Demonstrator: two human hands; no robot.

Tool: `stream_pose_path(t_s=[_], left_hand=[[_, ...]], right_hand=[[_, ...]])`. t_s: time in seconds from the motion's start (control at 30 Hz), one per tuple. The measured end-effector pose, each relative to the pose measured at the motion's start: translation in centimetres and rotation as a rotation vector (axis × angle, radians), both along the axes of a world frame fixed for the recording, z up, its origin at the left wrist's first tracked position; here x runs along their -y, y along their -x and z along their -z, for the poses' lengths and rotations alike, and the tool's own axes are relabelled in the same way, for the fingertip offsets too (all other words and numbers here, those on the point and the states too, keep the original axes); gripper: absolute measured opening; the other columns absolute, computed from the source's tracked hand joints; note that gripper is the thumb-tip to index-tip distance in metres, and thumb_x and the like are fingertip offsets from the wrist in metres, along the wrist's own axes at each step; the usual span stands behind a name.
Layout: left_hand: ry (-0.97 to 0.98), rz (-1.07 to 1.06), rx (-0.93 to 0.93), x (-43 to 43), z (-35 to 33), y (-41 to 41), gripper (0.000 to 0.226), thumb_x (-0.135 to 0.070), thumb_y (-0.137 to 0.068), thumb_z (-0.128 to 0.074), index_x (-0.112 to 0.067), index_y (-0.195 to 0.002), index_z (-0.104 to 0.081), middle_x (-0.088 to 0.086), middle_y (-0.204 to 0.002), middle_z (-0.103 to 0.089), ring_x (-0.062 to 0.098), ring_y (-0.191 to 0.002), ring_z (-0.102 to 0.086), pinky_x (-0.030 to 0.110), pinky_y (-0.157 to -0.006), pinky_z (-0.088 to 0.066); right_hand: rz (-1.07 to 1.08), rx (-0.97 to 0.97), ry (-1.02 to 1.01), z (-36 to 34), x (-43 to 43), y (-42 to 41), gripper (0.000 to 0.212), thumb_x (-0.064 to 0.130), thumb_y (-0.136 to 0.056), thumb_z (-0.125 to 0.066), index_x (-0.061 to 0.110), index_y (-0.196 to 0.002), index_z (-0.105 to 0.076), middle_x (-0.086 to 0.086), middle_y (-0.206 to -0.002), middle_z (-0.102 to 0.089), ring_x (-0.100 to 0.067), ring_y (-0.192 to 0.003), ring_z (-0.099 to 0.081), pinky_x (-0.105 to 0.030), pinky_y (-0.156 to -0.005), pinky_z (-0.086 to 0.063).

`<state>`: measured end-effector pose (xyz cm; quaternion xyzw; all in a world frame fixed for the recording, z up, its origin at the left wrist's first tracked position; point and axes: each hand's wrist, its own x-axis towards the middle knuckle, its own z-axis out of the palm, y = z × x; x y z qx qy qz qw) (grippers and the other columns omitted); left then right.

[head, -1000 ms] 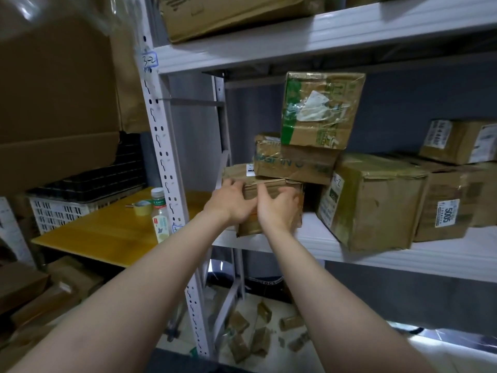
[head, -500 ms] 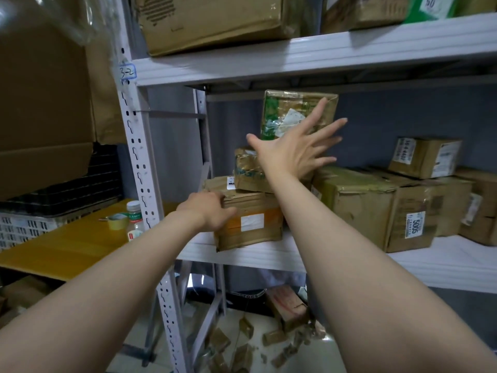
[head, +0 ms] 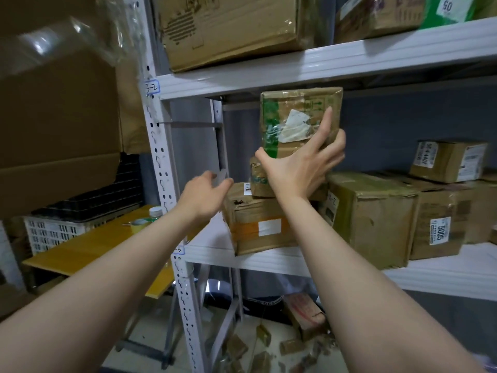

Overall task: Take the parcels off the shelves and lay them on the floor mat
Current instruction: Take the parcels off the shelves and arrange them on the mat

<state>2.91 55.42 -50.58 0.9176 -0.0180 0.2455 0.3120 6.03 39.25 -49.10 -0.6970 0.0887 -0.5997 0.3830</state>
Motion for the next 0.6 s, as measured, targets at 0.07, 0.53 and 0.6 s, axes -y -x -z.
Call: stream_pose_path(t_s=[0.07, 0.53, 0.6], left_hand=[[0.116, -0.011, -0.010, -0.9, -0.2, 0.6, 0.063, -0.053, -0.099, -0.042, -0.009, -0.144, -0.045, 0.012, -0.146, -0.050, 0.031, -0.131, -0.047, 0.039, -0.104, -0.040], [1.275, 0.436, -0.493, -13.0, 5.2, 12.2, 0.095, -0.090, -0.073, -0.039, -0.011, -0.112, -0.075, 0.021, -0.123, -0.067, 0.039, -0.108, -0.066, 0.058, -0.089, -0.053], [1.328, 0.412, -0.489, -13.9, 8.0, 13.9, 0.080, -0.078, -0.073, -0.056, -0.010, -0.110, -0.076, 0.020, -0.119, -0.069, 0.036, -0.101, -0.070, 0.052, -0.086, -0.056]], right_hand=[[-0.062, 0.066, 0.074, 1.0, -1.0, 1.6, 0.124, 0.066, -0.054, -0.076, 0.023, -0.156, -0.019, -0.017, -0.152, -0.024, -0.034, -0.131, -0.032, -0.034, -0.109, -0.026], [-0.455, 0.379, 0.380, 16.4, -12.0, 14.2, 0.091, 0.051, -0.065, -0.083, 0.014, -0.136, -0.041, -0.017, -0.143, -0.032, -0.036, -0.134, -0.036, -0.047, -0.113, -0.033], [-0.528, 0.383, 0.409, 18.7, -13.5, 16.0, 0.080, 0.045, -0.068, -0.081, 0.012, -0.131, -0.044, -0.017, -0.137, -0.038, -0.037, -0.128, -0.041, -0.042, -0.111, -0.035]])
